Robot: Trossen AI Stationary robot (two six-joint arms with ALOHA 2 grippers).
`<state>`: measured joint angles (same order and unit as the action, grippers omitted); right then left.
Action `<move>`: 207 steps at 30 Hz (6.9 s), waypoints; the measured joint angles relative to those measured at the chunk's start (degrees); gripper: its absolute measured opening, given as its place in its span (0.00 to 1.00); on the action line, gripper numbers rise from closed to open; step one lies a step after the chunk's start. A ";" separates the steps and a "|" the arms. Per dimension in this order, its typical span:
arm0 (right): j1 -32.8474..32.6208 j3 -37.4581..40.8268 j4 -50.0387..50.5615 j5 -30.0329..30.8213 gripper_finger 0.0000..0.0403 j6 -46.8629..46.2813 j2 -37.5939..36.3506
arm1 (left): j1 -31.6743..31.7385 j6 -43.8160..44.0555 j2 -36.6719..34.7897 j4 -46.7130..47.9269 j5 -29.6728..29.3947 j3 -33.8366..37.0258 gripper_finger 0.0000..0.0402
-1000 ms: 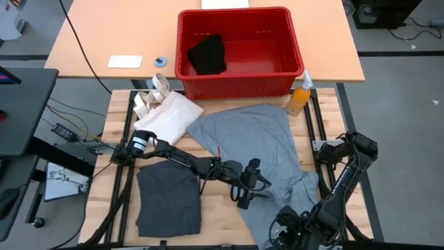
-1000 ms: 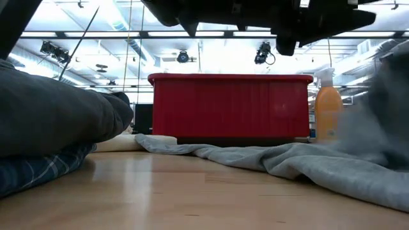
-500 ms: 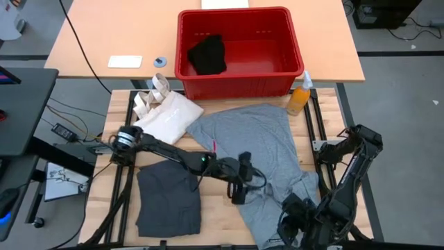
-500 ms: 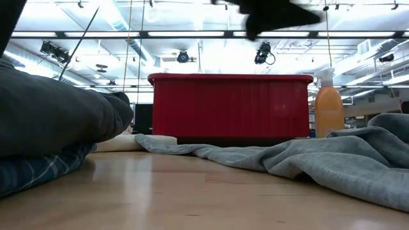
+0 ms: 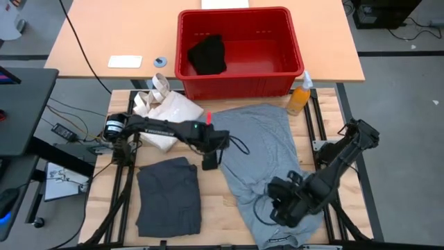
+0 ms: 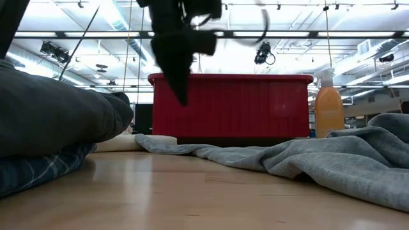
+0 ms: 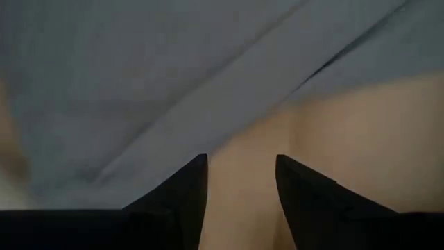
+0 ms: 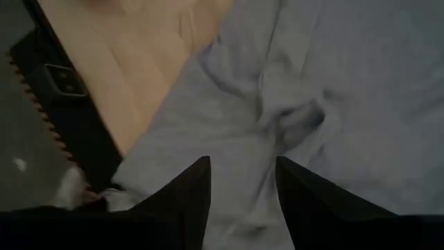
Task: Fold Laundry from Bin
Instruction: Fold the light gray t-shirt
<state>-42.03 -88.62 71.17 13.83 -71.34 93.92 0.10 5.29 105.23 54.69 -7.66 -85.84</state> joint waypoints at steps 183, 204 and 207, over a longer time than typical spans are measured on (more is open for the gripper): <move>-4.51 47.69 -46.27 -10.27 0.31 -20.16 -16.20 | 26.12 -52.49 10.01 -41.81 5.92 -1.09 0.03; -4.51 47.67 -46.79 -7.20 0.25 -20.64 -16.20 | 23.03 -50.87 10.28 -48.06 11.88 -1.09 0.32; -4.51 47.67 -47.07 -6.81 0.24 -20.64 -16.20 | 22.97 -50.90 10.32 -48.37 11.95 -1.09 0.45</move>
<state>-46.54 -40.95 24.10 7.02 -91.98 77.71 23.07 -45.60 115.55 6.32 4.29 -86.94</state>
